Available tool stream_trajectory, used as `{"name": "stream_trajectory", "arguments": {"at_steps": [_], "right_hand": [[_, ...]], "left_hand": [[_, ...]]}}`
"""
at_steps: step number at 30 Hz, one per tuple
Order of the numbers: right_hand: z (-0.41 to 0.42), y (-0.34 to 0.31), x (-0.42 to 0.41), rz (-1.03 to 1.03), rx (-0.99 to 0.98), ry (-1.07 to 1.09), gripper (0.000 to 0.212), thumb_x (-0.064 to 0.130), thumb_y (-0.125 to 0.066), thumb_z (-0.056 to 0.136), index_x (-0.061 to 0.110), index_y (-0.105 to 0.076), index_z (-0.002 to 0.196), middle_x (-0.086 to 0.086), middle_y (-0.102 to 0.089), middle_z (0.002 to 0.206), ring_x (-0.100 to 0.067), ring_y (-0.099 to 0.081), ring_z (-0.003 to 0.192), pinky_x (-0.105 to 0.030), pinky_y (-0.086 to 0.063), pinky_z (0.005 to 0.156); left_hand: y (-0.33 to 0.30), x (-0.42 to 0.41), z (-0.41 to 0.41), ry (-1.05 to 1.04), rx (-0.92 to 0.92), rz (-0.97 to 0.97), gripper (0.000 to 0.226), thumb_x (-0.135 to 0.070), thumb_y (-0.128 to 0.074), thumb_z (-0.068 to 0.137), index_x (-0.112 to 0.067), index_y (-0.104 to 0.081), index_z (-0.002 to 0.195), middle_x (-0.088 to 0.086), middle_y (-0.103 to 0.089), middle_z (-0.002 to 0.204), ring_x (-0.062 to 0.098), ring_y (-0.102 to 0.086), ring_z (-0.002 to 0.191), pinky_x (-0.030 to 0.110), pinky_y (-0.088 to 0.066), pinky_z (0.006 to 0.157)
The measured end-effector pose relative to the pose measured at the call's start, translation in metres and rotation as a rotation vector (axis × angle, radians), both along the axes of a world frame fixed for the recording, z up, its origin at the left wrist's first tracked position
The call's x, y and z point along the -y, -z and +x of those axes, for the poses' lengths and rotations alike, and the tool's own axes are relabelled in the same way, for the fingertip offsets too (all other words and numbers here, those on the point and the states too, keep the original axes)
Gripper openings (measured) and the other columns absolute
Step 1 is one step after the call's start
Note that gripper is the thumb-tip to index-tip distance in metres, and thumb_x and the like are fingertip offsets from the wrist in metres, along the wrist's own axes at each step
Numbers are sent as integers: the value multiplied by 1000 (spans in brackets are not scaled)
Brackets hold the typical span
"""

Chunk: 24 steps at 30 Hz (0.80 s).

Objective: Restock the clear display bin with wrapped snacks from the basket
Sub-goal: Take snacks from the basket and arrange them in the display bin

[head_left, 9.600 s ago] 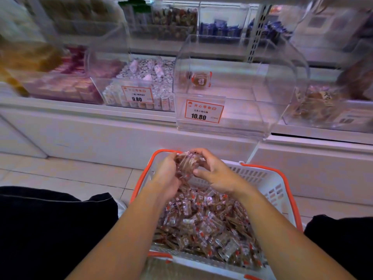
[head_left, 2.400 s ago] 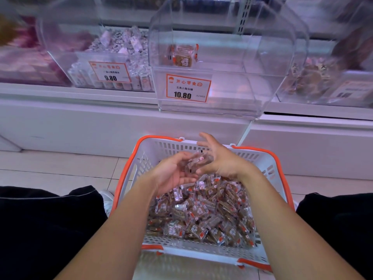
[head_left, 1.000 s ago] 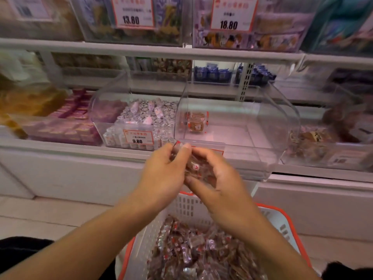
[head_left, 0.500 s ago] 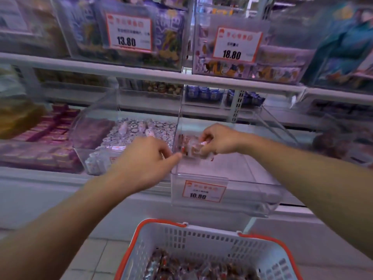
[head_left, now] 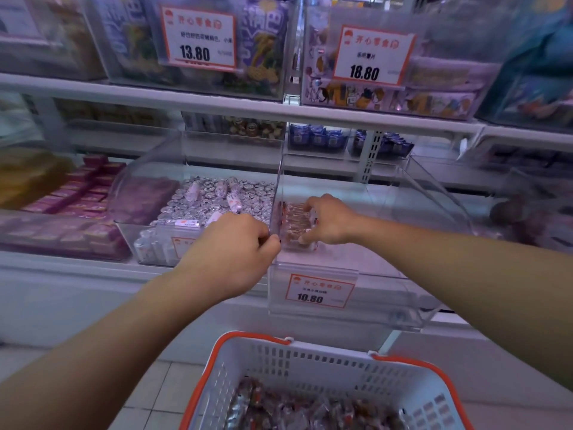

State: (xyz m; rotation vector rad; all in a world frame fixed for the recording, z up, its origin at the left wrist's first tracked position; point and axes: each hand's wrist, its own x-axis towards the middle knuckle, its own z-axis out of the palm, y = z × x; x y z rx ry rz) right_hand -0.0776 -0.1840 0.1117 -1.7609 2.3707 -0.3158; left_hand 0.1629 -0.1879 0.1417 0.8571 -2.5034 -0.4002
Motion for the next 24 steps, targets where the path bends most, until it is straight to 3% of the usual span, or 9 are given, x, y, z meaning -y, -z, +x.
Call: {"name": "stream_trajectory", "arguments": {"at_steps": [6,11,14,16,18,20,21,22,24], "right_hand": [[12,-4,2,37,20,1,61,29,-84,75,15,-56,128,-5,-62,114,-20,-55,89,-27,-43,75],[26,-27,-7,58,-27,33,65,34,-81,79,10,-53,132,-10,-56,128,-27,-57,110,-36,-50,93],[43,-55,-28,3,-117,29,53,33,-76,84,13,-56,129,-8,-59,127,-26,-57,111,-39,-50,94],[60,-65,-56,-258,-158,38,31,36,-68,89,20,-63,116,-1,-66,108,-22,-62,97,-39,-54,83],[84,-53,-95,-720,-159,4,9,36,-60,91,28,-62,90,10,-63,77,-14,-60,69,-30,-50,61],[112,-10,-133,-989,-86,-20,17,34,-56,91,24,-55,78,10,-52,62,-13,-52,55,-27,-39,50],[124,23,-146,-968,-41,6,18,33,-55,92,22,-54,77,8,-52,61,-16,-53,56,-29,-38,50],[132,59,-155,-806,18,31,18,33,-55,92,21,-55,78,5,-56,64,-20,-56,60,-31,-41,53],[143,135,-170,-161,220,28,15,33,-57,92,19,-63,90,-4,-69,85,-27,-65,82,-35,-50,68]], "left_hand": [[4,-2,2,6,-20,24,45,-36,-48,96,-10,-58,61,8,-64,62,27,-59,63,39,-52,63],[2,-8,6,-90,-59,39,46,-55,-50,91,-20,-56,61,-3,-58,58,17,-55,61,30,-39,55],[-1,-14,16,-168,-140,-9,39,-53,-46,80,-19,-52,62,-3,-57,58,18,-55,61,32,-40,55],[0,-16,26,-143,-180,-44,38,-46,-40,73,-13,-44,55,1,-48,48,20,-50,53,30,-30,48],[9,-16,33,-109,-128,-40,41,-46,-36,70,-9,-40,53,5,-43,45,24,-48,50,30,-27,46],[35,-19,31,-92,40,-11,43,-48,-37,70,-9,-43,53,4,-48,50,29,-52,56,31,-31,48],[52,-24,28,-87,159,7,44,-51,-40,72,-11,-46,54,5,-52,56,30,-55,62,31,-34,51],[73,-29,25,-74,294,42,45,-53,-45,76,-13,-50,57,5,-58,63,30,-59,70,31,-38,55],[126,-45,26,-21,563,146,35,-52,-55,85,-19,-60,73,-1,-67,87,25,-62,86,29,-42,66]]}}
